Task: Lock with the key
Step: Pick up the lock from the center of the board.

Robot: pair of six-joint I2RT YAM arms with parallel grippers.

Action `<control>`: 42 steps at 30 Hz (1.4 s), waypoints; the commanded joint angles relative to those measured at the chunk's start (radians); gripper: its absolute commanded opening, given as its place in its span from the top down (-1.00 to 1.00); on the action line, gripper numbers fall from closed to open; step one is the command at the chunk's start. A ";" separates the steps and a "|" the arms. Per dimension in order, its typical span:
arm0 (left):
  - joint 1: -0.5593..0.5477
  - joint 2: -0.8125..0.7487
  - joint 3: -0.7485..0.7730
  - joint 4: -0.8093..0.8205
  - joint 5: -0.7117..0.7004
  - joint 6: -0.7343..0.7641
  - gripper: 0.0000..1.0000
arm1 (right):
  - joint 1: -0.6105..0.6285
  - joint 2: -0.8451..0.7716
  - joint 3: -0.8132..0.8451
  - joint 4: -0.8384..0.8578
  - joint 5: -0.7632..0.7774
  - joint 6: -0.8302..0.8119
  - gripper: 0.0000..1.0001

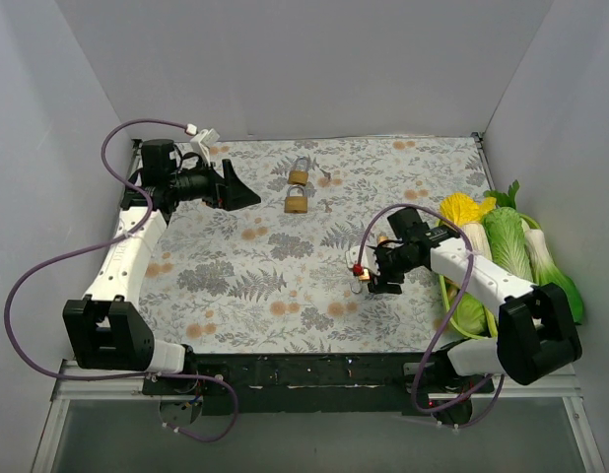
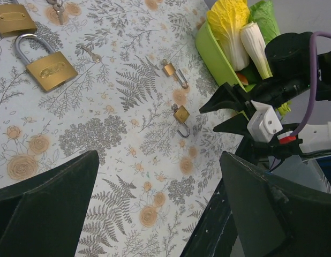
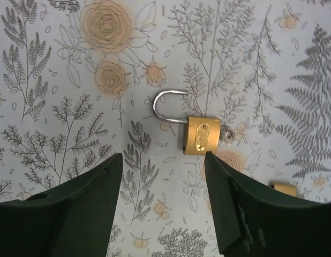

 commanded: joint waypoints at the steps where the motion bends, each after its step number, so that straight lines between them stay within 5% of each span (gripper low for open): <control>1: 0.002 -0.074 -0.008 -0.006 0.047 0.011 -0.96 | 0.043 0.029 -0.008 0.024 -0.008 -0.192 -0.37; 5: 0.002 -0.086 -0.008 -0.010 0.053 0.023 -0.96 | 0.043 0.086 0.035 -0.020 0.014 -0.254 -0.33; 12: 0.002 -0.089 -0.031 -0.010 0.090 0.032 -0.96 | 0.042 0.124 0.047 -0.080 0.069 -0.627 -0.34; 19: 0.002 -0.114 -0.033 -0.017 0.034 0.026 -0.96 | 0.039 0.342 0.340 -0.240 0.046 -0.365 -0.34; 27: 0.002 -0.138 -0.048 -0.015 -0.015 0.029 -0.96 | 0.030 0.295 0.236 -0.119 0.070 -0.104 -0.20; 33: 0.002 -0.135 -0.057 0.012 -0.029 0.017 -0.95 | 0.020 0.203 0.096 0.035 0.107 0.025 -0.30; 42: 0.002 -0.106 -0.053 0.042 -0.016 -0.012 -0.95 | 0.014 0.238 0.102 0.138 0.135 0.176 -0.30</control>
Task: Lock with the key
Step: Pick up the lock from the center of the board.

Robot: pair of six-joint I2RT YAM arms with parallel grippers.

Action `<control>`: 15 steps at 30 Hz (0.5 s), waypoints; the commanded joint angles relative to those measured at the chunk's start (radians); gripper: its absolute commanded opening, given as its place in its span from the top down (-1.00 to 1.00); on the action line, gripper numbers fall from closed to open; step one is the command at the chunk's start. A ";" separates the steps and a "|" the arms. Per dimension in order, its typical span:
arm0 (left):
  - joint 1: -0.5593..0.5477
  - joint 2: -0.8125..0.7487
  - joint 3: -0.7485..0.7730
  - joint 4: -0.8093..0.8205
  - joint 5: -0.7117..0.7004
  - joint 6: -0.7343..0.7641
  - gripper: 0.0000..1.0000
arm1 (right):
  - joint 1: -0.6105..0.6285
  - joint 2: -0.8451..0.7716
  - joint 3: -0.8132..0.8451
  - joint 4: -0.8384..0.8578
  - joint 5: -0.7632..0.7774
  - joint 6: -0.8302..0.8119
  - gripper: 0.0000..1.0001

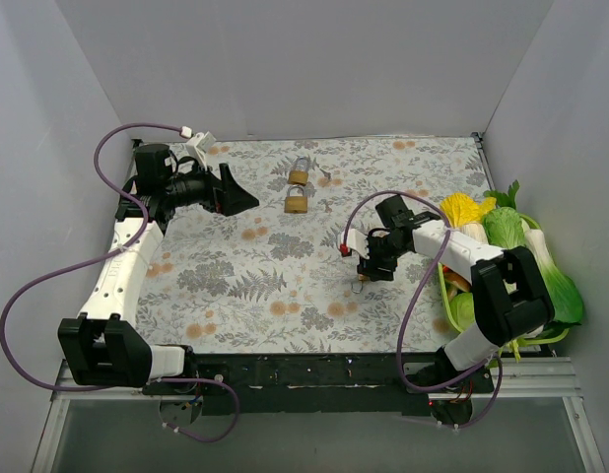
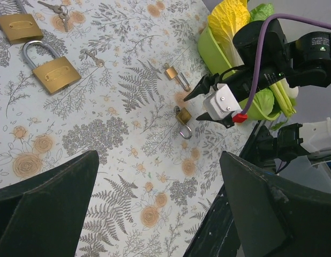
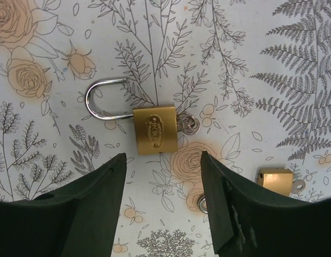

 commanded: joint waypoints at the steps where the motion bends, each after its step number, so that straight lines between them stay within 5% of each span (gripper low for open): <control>1: 0.002 -0.005 0.001 0.031 0.005 -0.014 -0.95 | -0.007 0.015 0.008 0.066 -0.010 0.076 -0.30; 15: 0.002 -0.003 -0.022 0.058 0.000 -0.053 -0.96 | -0.005 0.051 -0.035 0.118 -0.033 0.086 -0.26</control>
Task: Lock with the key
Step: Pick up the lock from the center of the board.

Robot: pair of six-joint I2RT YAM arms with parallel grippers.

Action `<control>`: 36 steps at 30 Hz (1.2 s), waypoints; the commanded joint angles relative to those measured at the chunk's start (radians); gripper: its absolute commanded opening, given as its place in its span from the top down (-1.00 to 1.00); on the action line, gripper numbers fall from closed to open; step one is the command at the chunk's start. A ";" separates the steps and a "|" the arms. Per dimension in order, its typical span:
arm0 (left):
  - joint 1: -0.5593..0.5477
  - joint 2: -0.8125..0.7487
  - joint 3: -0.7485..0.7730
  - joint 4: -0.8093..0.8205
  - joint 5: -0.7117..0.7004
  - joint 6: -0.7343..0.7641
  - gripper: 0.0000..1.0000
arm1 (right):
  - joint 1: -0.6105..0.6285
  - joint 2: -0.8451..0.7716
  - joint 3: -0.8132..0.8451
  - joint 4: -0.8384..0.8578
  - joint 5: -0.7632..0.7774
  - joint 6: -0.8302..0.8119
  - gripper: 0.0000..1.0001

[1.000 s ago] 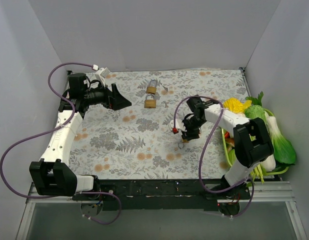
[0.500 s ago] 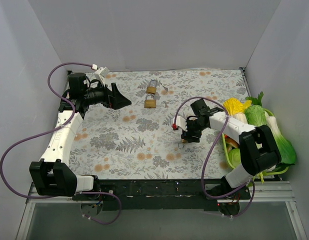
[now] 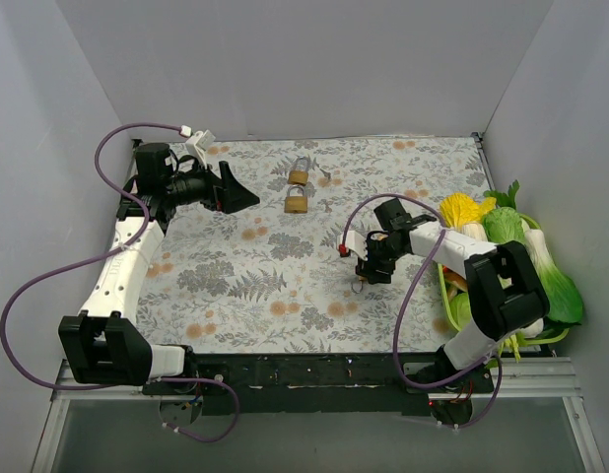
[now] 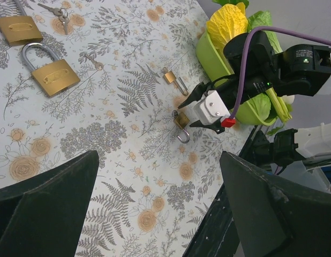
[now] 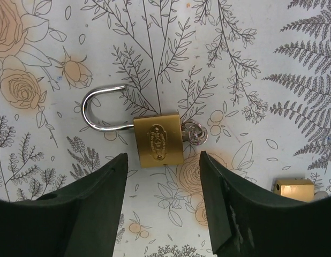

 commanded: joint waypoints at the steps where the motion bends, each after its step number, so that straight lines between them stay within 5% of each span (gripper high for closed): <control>1: 0.002 -0.014 -0.027 0.025 0.000 -0.013 -0.96 | -0.001 0.021 -0.012 0.058 -0.027 0.025 -0.24; 5: 0.002 -0.020 -0.028 0.021 -0.001 -0.013 -0.96 | -0.001 0.029 -0.027 0.081 -0.026 0.023 -0.11; 11: 0.002 -0.017 -0.027 0.019 -0.007 -0.011 -0.95 | 0.000 0.018 -0.043 0.096 -0.035 0.046 0.36; 15: 0.002 -0.029 -0.037 0.010 -0.019 0.007 -0.97 | 0.000 -0.011 -0.023 0.037 -0.081 0.069 0.97; 21: 0.002 -0.063 -0.088 0.005 -0.019 0.116 -0.96 | 0.000 -0.076 0.054 -0.068 -0.168 0.236 0.97; 27: -0.012 -0.150 -0.203 0.010 0.054 0.413 -0.85 | 0.000 -0.022 0.176 -0.205 -0.263 0.456 0.97; 32: -0.269 -0.304 -0.379 0.024 -0.092 0.804 -0.77 | 0.000 0.068 0.233 -0.270 -0.326 0.641 0.97; 36: -0.536 -0.249 -0.396 0.088 -0.339 0.812 -0.63 | -0.001 0.076 0.224 -0.226 -0.348 0.753 0.97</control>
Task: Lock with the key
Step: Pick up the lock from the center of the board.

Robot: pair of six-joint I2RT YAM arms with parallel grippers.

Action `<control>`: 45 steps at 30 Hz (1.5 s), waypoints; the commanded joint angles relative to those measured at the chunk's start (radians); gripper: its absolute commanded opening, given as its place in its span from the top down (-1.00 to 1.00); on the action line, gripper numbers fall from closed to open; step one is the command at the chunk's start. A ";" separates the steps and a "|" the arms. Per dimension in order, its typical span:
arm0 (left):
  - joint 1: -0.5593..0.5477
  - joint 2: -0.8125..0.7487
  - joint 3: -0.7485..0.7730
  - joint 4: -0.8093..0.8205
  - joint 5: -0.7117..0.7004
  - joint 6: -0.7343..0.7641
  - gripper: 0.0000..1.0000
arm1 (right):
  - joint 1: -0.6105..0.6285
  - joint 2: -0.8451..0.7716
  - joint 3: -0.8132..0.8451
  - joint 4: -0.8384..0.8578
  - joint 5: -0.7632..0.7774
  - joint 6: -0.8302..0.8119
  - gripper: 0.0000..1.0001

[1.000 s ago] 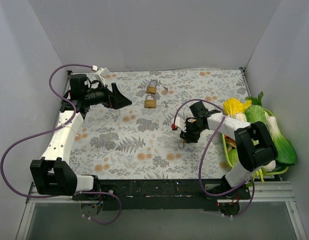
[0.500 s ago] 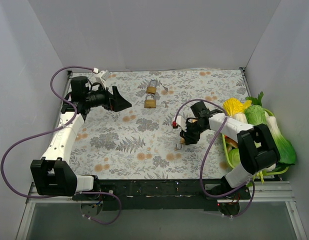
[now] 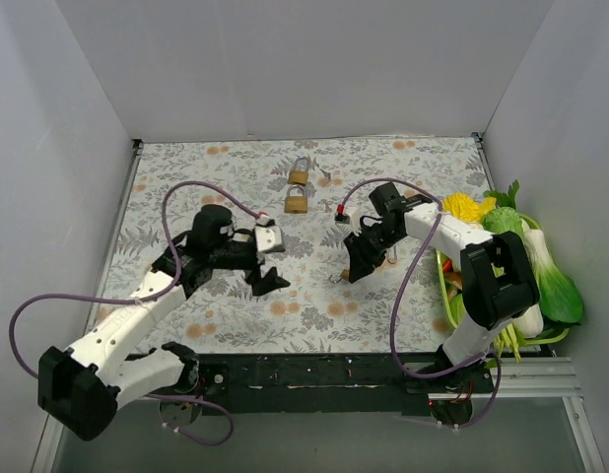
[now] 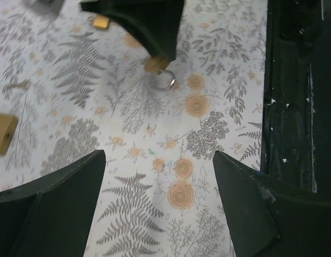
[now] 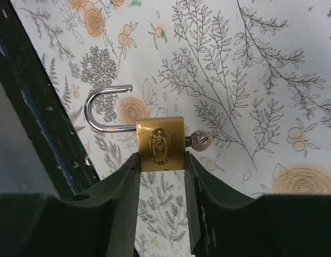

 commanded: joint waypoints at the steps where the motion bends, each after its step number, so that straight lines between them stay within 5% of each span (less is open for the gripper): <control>1: -0.282 0.066 0.003 0.077 -0.296 0.172 -0.60 | 0.000 0.010 0.008 -0.016 -0.091 0.199 0.97; 11: -0.550 0.262 0.033 0.204 -0.570 0.254 -0.39 | 0.002 0.021 -0.004 0.044 -0.185 0.387 0.97; 26: -0.578 0.377 0.086 0.271 -0.619 0.244 0.17 | 0.017 0.004 0.010 0.043 -0.208 0.408 0.97; 38: -0.584 0.403 0.076 0.295 -0.656 0.266 0.45 | 0.029 0.051 0.057 0.026 -0.237 0.402 0.97; 42: -0.587 0.403 0.076 0.292 -0.671 0.267 0.80 | 0.031 0.054 0.071 0.018 -0.251 0.397 0.97; 45: -0.589 0.406 0.079 0.287 -0.682 0.267 0.76 | 0.031 0.060 0.082 0.017 -0.252 0.394 0.97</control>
